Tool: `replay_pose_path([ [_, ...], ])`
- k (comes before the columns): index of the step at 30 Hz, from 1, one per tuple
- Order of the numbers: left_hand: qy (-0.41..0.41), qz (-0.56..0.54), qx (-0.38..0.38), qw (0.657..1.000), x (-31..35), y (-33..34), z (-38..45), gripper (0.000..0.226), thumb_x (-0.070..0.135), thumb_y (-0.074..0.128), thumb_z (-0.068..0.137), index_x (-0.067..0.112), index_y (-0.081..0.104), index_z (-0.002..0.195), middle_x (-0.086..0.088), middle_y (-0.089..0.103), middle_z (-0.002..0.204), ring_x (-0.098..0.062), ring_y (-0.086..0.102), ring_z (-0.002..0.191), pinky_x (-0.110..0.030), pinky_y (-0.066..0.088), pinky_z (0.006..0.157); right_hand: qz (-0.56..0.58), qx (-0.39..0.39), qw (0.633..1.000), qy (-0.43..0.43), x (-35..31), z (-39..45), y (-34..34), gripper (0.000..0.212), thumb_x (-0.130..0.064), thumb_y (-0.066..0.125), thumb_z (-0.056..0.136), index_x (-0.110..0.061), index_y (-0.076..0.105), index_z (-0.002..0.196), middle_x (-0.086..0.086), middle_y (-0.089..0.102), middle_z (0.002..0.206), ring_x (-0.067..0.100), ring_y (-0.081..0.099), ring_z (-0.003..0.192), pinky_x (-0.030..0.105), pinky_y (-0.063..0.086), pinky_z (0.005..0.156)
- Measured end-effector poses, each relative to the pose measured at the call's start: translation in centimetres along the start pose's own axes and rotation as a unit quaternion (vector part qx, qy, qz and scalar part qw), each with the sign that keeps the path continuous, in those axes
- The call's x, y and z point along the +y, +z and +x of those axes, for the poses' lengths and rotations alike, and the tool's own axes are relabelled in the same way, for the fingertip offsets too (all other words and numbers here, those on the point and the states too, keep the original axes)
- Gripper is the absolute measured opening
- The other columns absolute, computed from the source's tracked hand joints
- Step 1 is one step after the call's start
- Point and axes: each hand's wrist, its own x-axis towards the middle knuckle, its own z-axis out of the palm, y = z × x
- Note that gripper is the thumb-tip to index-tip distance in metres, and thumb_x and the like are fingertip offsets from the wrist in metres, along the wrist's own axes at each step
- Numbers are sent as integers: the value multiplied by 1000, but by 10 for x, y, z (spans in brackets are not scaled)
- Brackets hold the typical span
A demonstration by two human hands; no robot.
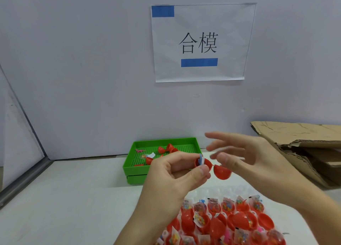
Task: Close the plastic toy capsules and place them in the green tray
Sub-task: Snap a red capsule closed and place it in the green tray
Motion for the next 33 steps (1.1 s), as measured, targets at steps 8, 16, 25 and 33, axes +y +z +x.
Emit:
replay_pose_path([
  [8, 12, -18, 26, 999, 0, 0, 1, 21, 21, 78, 67, 16, 77, 87, -10, 77, 89, -25, 75, 86, -24, 59, 73, 110, -22, 991, 71, 3, 1, -14, 37, -29, 81, 63, -29, 76, 99, 7, 78, 94, 26, 75, 87, 27, 60, 78],
  [16, 14, 38, 32, 999, -3, 1, 1, 21, 27, 78, 66, 22, 76, 86, -6, 77, 85, -22, 76, 81, -24, 59, 72, 95, 7, 995, 24, 0, 1, -6, 27, -16, 77, 67, -20, 77, 94, 2, 78, 89, 17, 75, 83, 19, 57, 78],
  [25, 24, 143, 46, 988, -7, -2, 1, 16, 19, 81, 80, 31, 76, 88, 4, 77, 83, -15, 75, 80, -34, 61, 78, -7, 4, 1000, -13, 2, 2, 8, 32, 4, 72, 83, -21, 79, 103, -5, 71, 96, 17, 68, 96, 36, 59, 83],
  [33, 66, 209, 52, 974, -3, -4, 0, 16, 23, 83, 76, 34, 76, 84, 19, 75, 81, 1, 71, 77, -9, 52, 69, -11, 29, 1000, -1, 6, 3, 13, 34, -6, 78, 79, -31, 76, 102, -9, 75, 92, 12, 70, 91, 36, 59, 83],
])
